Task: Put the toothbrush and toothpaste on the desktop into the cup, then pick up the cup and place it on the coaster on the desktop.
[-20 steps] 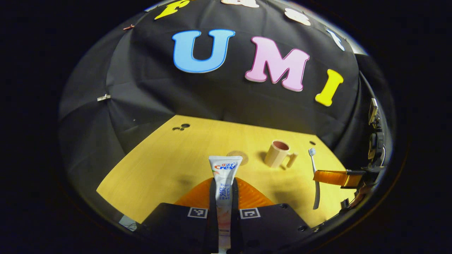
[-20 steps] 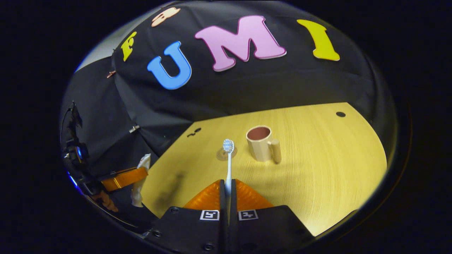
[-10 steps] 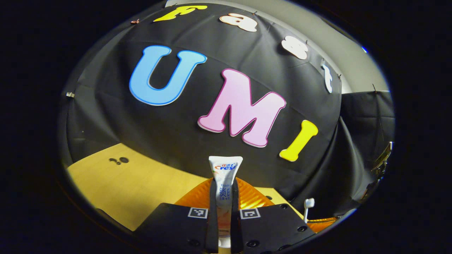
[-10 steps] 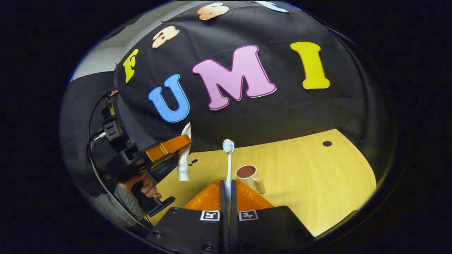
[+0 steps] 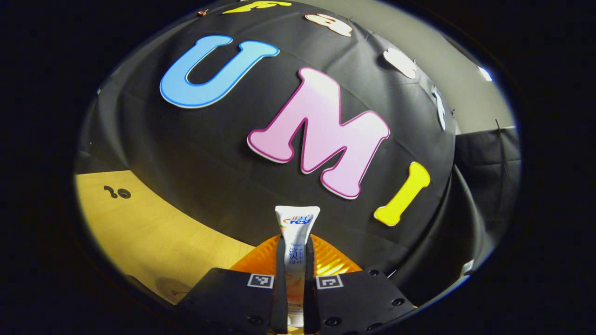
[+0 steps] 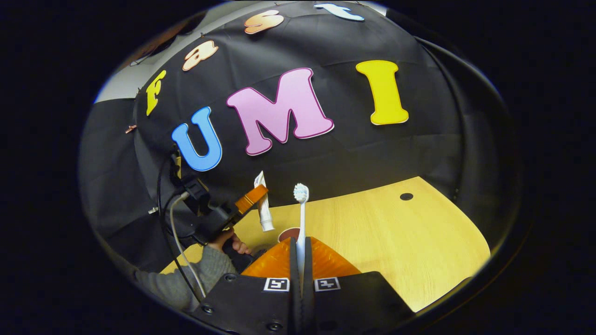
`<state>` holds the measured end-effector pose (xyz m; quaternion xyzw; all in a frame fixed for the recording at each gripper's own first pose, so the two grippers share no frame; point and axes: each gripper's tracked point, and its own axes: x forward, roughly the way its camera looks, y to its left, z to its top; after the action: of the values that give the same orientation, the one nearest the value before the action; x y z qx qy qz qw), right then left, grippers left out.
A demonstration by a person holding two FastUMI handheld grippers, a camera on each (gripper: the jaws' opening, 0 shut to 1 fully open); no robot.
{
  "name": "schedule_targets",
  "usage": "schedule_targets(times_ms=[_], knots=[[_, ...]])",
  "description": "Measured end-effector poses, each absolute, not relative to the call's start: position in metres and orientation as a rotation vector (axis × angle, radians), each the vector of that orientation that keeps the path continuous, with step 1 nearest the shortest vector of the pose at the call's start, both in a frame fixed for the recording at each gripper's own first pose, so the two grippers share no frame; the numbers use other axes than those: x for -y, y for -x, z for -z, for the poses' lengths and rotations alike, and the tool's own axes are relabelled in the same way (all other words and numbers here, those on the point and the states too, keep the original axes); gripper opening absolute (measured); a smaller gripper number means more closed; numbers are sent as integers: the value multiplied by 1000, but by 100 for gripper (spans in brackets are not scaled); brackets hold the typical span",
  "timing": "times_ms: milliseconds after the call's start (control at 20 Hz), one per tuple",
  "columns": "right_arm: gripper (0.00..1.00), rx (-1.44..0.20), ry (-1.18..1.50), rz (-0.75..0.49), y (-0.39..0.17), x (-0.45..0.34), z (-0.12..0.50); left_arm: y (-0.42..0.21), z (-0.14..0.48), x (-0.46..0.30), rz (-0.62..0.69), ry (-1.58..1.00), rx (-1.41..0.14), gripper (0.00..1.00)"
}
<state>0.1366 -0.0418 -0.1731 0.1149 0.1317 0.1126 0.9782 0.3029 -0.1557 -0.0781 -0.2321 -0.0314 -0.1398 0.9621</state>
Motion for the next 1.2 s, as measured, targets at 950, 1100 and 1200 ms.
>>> schedule_targets(times_ms=[950, 1100, 1200], knots=[[5, -244, -232, -192, -182, 60, 163, -313, 184, 194, 261, 343, -32, 43], [4, -215, -253, -198, -195, 57, 153, -301, 181, 188, 249, 331, -35, 48], [5, -186, -268, -206, -207, 53, 144, -292, 175, 181, 241, 310, -36, 56]])
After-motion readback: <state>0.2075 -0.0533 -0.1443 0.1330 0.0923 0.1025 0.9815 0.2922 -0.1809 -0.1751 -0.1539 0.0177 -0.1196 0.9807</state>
